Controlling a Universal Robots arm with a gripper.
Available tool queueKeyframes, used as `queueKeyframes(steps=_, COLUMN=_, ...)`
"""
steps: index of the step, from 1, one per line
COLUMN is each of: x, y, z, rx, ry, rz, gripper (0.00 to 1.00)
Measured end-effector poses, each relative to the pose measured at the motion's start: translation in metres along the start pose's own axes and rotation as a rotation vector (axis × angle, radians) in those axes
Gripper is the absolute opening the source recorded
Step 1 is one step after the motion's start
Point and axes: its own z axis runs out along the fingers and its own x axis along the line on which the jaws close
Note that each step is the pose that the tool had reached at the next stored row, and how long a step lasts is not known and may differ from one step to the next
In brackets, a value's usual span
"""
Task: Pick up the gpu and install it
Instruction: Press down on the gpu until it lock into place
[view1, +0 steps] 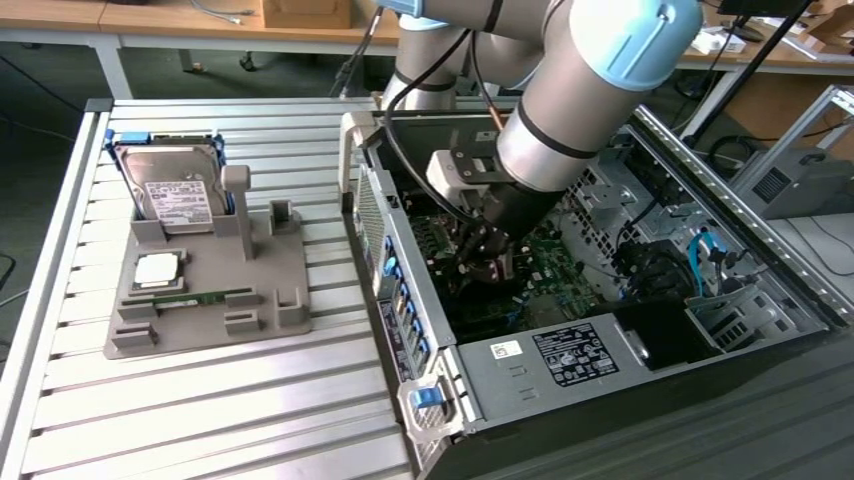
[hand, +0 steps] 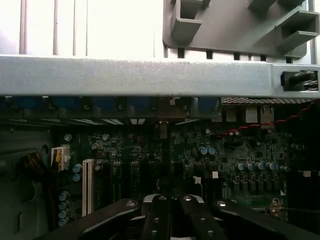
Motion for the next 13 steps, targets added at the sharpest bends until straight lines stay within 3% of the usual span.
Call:
queueKeyframes(steps=3, x=-0.001, y=0.0015, z=-0.0144, rx=-0.0019, ry=0.0031, rz=0.001, gripper=0.11)
queueKeyframes(steps=6, x=-0.002, y=-0.0021, z=-0.0192, rx=-0.0018, ry=0.0022, rz=0.000, gripper=0.11)
queueKeyframes(steps=9, x=-0.001, y=-0.0176, z=-0.0213, rx=-0.0055, ry=0.0008, rz=0.001, gripper=0.11)
queueKeyframes(steps=13, x=0.000, y=-0.0459, z=-0.0246, rx=-0.0127, ry=-0.0034, rz=0.001, gripper=0.11)
